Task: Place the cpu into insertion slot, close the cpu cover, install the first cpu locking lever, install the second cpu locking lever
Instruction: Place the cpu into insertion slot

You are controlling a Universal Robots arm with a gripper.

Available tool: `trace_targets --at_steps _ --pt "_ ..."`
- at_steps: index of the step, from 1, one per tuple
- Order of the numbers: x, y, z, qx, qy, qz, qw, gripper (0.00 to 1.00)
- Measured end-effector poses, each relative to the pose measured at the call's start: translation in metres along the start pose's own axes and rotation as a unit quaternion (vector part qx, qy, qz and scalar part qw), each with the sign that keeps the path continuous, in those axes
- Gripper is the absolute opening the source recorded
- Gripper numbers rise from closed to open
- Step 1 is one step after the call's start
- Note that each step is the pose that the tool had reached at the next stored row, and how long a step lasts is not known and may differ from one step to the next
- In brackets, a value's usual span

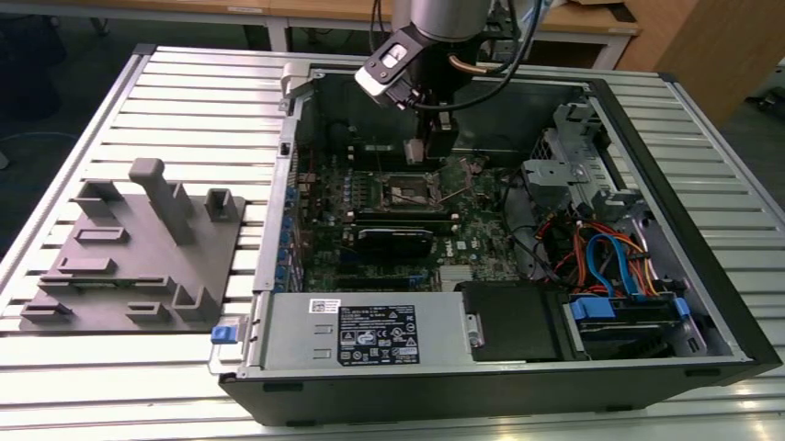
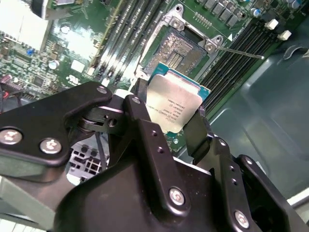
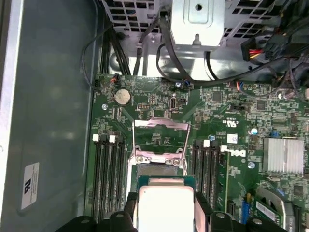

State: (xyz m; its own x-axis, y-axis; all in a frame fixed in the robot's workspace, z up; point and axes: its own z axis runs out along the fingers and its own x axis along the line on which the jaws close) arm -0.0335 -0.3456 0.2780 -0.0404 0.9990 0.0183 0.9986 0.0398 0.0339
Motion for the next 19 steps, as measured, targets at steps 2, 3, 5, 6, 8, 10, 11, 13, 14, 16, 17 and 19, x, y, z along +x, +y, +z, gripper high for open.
trace_targets --at_steps 2,3,5,6,8,10,11,13,14,16,17,19 --pt "0.0014 -0.0001 0.0037 0.0000 -0.0003 0.001 1.0000 0.54" --pt "0.0016 -0.0001 0.0055 0.0001 -0.0009 0.001 1.0000 0.54" --pt "0.0016 -0.0003 0.0092 0.0000 -0.0017 0.002 1.0000 0.54" --pt "0.0016 -0.0004 0.0110 0.0001 -0.0020 0.003 1.0000 0.54" --pt "0.0015 -0.0005 0.0143 0.0001 -0.0023 0.003 1.0000 0.54" --pt "0.0015 -0.0006 0.0155 0.0001 -0.0024 0.003 1.0000 0.54" --pt "0.0015 -0.0006 0.0155 0.0002 -0.0025 0.003 1.0000 0.54" --pt "0.0015 -0.0006 0.0161 0.0001 -0.0024 0.003 1.0000 0.54" --pt "0.0015 -0.0006 0.0165 0.0001 -0.0024 0.003 1.0000 0.54" --pt "0.0015 -0.0006 0.0166 0.0001 -0.0024 0.003 1.0000 0.54" --pt "0.0015 -0.0006 0.0166 0.0001 -0.0024 0.003 1.0000 0.54" --pt "0.0015 -0.0006 0.0166 0.0001 -0.0024 0.003 1.0000 0.54"
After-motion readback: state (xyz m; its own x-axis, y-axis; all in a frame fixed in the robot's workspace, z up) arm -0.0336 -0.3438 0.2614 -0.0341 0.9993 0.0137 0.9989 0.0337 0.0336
